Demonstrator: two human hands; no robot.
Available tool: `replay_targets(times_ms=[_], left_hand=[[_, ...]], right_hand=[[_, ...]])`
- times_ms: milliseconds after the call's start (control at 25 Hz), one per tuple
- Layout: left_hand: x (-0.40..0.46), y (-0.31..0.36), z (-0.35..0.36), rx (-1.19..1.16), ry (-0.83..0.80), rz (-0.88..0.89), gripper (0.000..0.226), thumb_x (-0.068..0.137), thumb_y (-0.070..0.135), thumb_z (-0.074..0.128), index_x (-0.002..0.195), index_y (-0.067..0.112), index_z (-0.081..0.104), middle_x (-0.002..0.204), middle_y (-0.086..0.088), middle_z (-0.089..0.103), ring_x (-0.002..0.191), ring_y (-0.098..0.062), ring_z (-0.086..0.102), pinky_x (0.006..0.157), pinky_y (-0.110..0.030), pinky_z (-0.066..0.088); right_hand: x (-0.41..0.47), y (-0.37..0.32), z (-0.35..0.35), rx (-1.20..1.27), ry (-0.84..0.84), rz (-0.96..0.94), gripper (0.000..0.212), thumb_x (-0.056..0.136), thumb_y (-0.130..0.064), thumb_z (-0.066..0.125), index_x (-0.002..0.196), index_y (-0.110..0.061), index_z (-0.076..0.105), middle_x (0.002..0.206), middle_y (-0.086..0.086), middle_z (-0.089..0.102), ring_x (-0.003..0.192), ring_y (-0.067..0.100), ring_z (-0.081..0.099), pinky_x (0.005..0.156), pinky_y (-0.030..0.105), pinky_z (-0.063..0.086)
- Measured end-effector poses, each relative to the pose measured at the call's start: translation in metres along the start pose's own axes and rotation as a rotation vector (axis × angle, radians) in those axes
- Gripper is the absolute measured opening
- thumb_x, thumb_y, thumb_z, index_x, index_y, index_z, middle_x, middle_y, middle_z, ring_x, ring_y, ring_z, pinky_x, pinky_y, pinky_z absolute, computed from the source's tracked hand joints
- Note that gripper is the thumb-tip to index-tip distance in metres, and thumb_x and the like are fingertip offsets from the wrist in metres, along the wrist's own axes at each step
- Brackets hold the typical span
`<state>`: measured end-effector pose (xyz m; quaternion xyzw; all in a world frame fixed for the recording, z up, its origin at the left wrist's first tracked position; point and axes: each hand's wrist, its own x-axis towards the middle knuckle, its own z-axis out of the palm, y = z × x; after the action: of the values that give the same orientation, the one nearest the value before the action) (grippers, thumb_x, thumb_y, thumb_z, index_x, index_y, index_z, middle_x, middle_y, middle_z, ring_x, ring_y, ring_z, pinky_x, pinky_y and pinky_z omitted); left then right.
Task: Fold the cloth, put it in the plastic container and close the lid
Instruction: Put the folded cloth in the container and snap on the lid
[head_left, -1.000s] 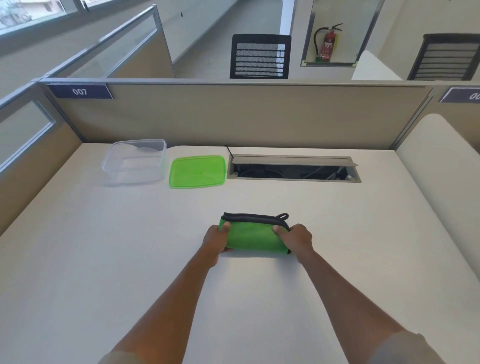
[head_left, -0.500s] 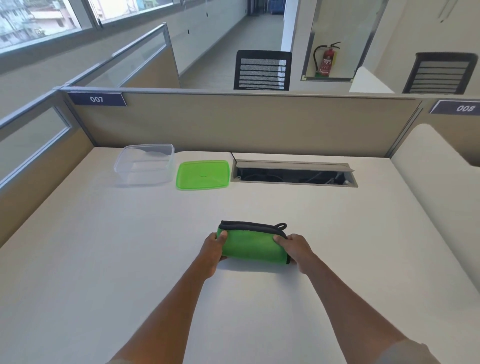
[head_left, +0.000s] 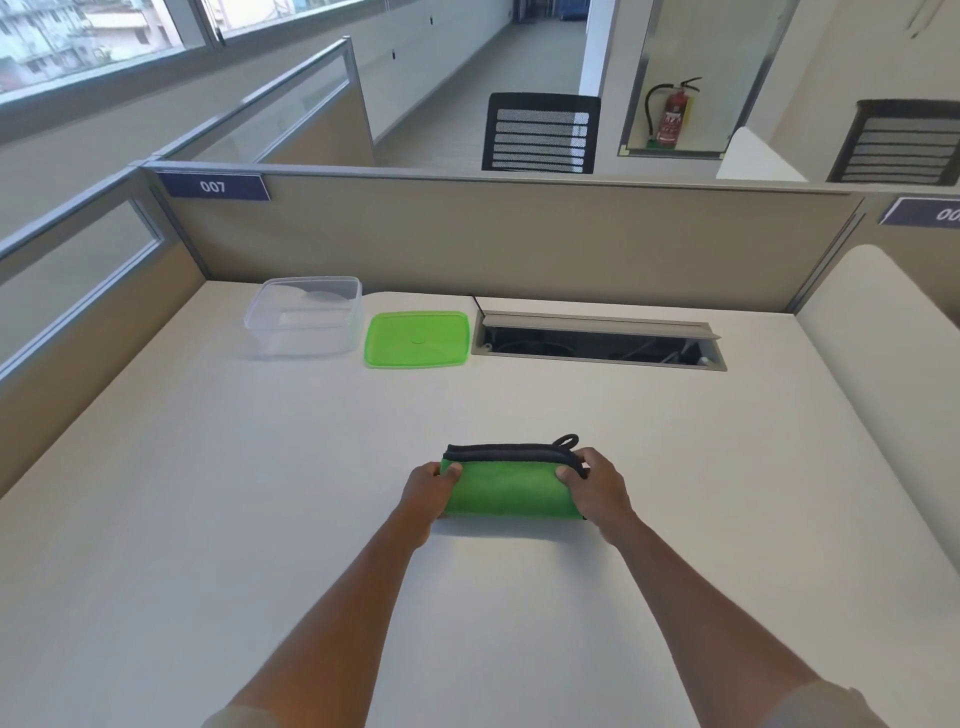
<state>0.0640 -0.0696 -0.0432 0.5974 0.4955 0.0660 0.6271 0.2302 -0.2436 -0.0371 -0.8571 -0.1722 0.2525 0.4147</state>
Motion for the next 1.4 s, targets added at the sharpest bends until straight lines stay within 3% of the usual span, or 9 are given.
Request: replay_targets(times_ms=[120,240,320,440,520,720,1040,1280,1400], left_hand=[[-0.002,0.0,-0.003,0.027,0.015,0.008,0.031,0.098,0.039,0.049,0.095,0.008,0.057,0.097,-0.009,0.061,0.089,-0.025,0.059,0.083,-0.043,0.055],[0.004,-0.001,-0.017,0.031,0.063,0.019,0.05,0.095,0.052,0.048,0.094,0.003,0.059,0.088,-0.006,0.06,0.084,-0.022,0.06,0.073,-0.039,0.056],[0.01,-0.002,-0.025,0.005,0.102,0.023,0.049,0.096,0.05,0.048,0.091,0.002,0.058,0.083,-0.005,0.056,0.076,-0.02,0.055,0.066,-0.034,0.051],[0.024,0.0,-0.044,-0.068,0.14,0.02,0.049,0.095,0.047,0.05,0.096,-0.002,0.054,0.088,-0.008,0.054,0.077,-0.022,0.051,0.07,-0.036,0.047],[0.031,0.004,-0.066,-0.073,0.148,0.028,0.043,0.094,0.045,0.052,0.085,0.003,0.051,0.085,-0.008,0.052,0.076,-0.022,0.049,0.07,-0.035,0.043],[0.058,0.024,-0.135,0.082,0.114,0.103,0.04,0.093,0.046,0.055,0.071,0.015,0.044,0.068,-0.004,0.041,0.065,-0.019,0.039,0.06,-0.029,0.031],[0.125,0.095,-0.257,0.276,0.232,0.212,0.051,0.093,0.041,0.056,0.056,0.017,0.032,0.057,0.001,0.034,0.054,-0.019,0.033,0.05,-0.029,0.022],[0.186,0.147,-0.331,0.249,0.344,0.25,0.044,0.091,0.043,0.059,0.061,0.012,0.047,0.059,-0.005,0.042,0.059,-0.023,0.038,0.052,-0.032,0.026],[0.22,0.168,-0.355,0.274,0.401,0.259,0.042,0.089,0.045,0.059,0.079,0.005,0.064,0.076,-0.012,0.061,0.074,-0.03,0.055,0.062,-0.034,0.041]], right_hand=[[0.002,-0.003,0.004,-0.021,0.006,-0.083,0.015,0.089,-0.023,0.061,0.103,-0.017,0.06,0.091,0.001,0.063,0.087,0.023,0.056,0.069,0.032,0.04],[0.002,-0.011,0.013,-0.035,-0.032,-0.149,0.012,0.089,-0.022,0.061,0.1,-0.019,0.059,0.088,-0.002,0.064,0.084,0.018,0.057,0.065,0.028,0.04],[0.002,-0.019,0.022,-0.023,-0.035,-0.172,0.01,0.089,-0.022,0.06,0.099,-0.021,0.059,0.088,-0.004,0.064,0.083,0.014,0.056,0.064,0.024,0.039],[0.007,-0.038,0.037,-0.019,-0.039,-0.189,0.01,0.089,-0.023,0.061,0.099,-0.02,0.059,0.087,-0.003,0.064,0.082,0.015,0.057,0.064,0.024,0.04],[0.012,-0.053,0.05,-0.04,-0.064,-0.198,0.012,0.089,-0.024,0.061,0.099,-0.02,0.06,0.088,-0.001,0.065,0.083,0.017,0.058,0.065,0.028,0.041],[0.032,-0.099,0.091,-0.09,-0.095,-0.177,0.013,0.09,-0.027,0.059,0.099,-0.018,0.058,0.089,0.002,0.063,0.083,0.022,0.057,0.062,0.03,0.04],[0.08,-0.205,0.179,-0.021,-0.029,-0.187,0.026,0.085,-0.034,0.067,0.099,-0.013,0.061,0.09,0.002,0.064,0.083,0.021,0.057,0.064,0.03,0.039],[0.132,-0.298,0.229,-0.013,0.02,-0.248,0.023,0.083,-0.03,0.068,0.096,-0.011,0.065,0.086,0.004,0.066,0.08,0.023,0.059,0.065,0.028,0.038],[0.159,-0.333,0.248,-0.024,0.023,-0.268,0.02,0.084,-0.026,0.066,0.097,-0.011,0.066,0.087,0.004,0.066,0.082,0.021,0.058,0.067,0.026,0.037]])
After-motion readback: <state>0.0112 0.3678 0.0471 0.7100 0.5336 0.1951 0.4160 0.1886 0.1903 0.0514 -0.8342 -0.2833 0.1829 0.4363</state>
